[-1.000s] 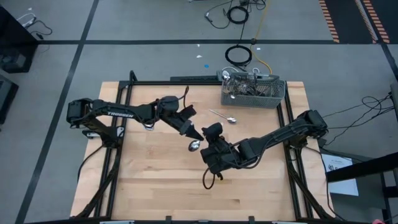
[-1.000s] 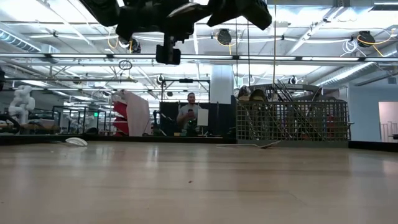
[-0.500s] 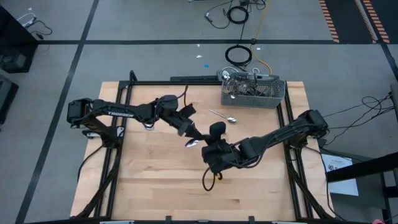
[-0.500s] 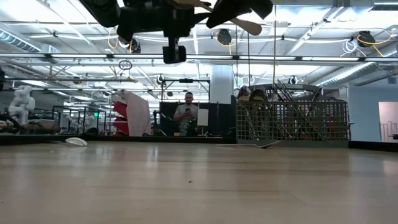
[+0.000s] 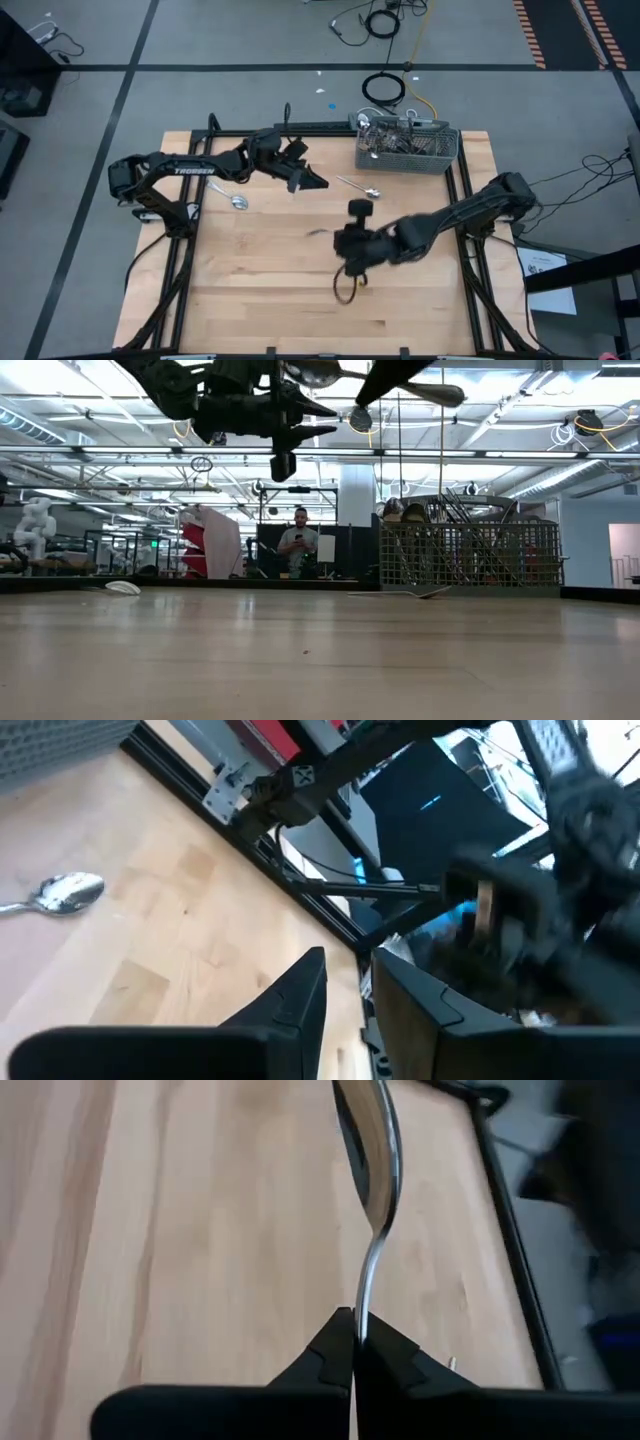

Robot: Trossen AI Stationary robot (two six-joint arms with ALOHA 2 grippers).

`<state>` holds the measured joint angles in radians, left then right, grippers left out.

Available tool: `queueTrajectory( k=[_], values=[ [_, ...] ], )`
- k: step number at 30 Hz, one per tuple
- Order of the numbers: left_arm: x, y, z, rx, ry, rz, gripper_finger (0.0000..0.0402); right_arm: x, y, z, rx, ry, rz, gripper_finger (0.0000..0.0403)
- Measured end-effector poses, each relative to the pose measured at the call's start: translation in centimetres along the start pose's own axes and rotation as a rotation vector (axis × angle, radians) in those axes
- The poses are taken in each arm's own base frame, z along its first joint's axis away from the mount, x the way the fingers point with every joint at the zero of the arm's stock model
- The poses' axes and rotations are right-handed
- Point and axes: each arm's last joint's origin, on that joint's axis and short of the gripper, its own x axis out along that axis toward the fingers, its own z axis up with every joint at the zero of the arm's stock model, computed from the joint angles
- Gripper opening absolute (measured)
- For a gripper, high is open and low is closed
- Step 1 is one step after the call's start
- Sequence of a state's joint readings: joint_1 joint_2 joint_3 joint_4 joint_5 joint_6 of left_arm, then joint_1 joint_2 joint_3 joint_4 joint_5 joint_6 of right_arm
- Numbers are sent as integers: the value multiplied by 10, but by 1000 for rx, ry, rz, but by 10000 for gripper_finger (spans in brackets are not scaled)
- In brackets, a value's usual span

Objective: Sort silverware
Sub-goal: Put the silver spoon into the gray utensil holder

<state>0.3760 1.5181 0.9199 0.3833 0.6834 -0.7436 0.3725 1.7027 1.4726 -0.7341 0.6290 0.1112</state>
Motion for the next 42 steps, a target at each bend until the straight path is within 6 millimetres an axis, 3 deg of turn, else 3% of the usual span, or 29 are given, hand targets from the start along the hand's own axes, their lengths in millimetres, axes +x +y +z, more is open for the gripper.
queueTrajectory(
  k=[5,8,13,19,26,30,36,39,42],
  values=[
    [-12,-11,9,98,-82,25,91,-22,-33,-13,196,-100,45,1],
    [-21,-35,12,218,-132,-2,91,-40,-58,-32,321,-231,49,1],
    [-40,-80,10,366,-186,-90,91,-58,-100,-72,582,-616,-25,0],
    [-39,-120,-10,454,-231,-136,91,-38,-143,-120,811,-868,-240,0],
    [-31,-143,-42,532,-135,-99,91,-9,-174,-128,798,-907,-288,0],
    [-58,-150,-57,532,-107,130,91,3,-193,-135,802,-905,-387,0],
    [-104,-171,-61,539,-292,272,91,28,-222,-150,853,-953,-275,0],
    [-115,-171,-65,535,-345,317,91,41,-233,-159,923,-953,-273,0],
    [-117,-164,-71,517,-377,359,91,42,-235,-155,880,-1068,-136,0]
  ],
)
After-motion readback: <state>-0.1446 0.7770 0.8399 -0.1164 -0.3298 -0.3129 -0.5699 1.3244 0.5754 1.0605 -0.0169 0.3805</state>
